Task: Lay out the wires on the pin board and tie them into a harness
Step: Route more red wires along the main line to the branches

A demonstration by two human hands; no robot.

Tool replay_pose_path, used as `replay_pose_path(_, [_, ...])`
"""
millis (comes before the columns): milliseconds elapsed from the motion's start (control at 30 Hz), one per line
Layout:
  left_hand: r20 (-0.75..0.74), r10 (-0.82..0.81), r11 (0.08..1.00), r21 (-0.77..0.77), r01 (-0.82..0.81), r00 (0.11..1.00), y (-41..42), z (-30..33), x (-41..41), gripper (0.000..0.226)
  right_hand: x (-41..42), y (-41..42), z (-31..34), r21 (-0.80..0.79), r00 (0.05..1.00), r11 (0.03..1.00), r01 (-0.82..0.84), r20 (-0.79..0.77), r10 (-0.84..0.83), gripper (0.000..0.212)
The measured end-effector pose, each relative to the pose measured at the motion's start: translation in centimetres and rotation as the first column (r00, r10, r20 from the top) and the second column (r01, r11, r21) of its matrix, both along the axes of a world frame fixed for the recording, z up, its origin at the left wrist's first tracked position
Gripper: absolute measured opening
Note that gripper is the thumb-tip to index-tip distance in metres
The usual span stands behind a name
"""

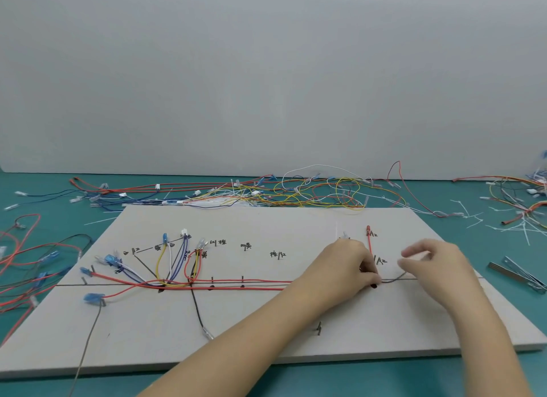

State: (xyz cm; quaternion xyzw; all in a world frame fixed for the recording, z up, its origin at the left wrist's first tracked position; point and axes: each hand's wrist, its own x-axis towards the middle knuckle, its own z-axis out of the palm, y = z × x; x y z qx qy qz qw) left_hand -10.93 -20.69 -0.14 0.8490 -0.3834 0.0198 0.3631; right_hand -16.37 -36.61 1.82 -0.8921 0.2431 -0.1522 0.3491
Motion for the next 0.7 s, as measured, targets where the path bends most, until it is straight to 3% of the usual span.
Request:
replay_pose_path(133, [0.015,0.005,1.000,0.025,-0.006,1.000,0.0,0.3,0.1,0.012,1.7,0.8,0.1,0.097,0.975,0.975,-0.200,-0.076,0.208,0.012])
replay_pose_path(233, [0.076,0.001,0.996,0.092,-0.008,0.997,-0.4,0.6,0.0,0.015,1.9,0.9,-0.7,0.165,0.960,0.954,-0.251,-0.081,0.266,0.004])
replay_pose_path(533, [0.255,-0.041,0.959,0.280,-0.033,0.966,-0.8,0.6,-0.5,0.019,2.9,1.3,-2.5,-0.085,0.971,0.969,-0.231,0.041,0.235,0.018])
replay_pose_path(700, [0.288,-0.056,0.950,0.311,-0.038,0.956,-0.7,0.4,-0.3,0.017,3.0,1.4,-3.3,-0.125,0.975,0.974,-0.190,0.092,0.202,0.021])
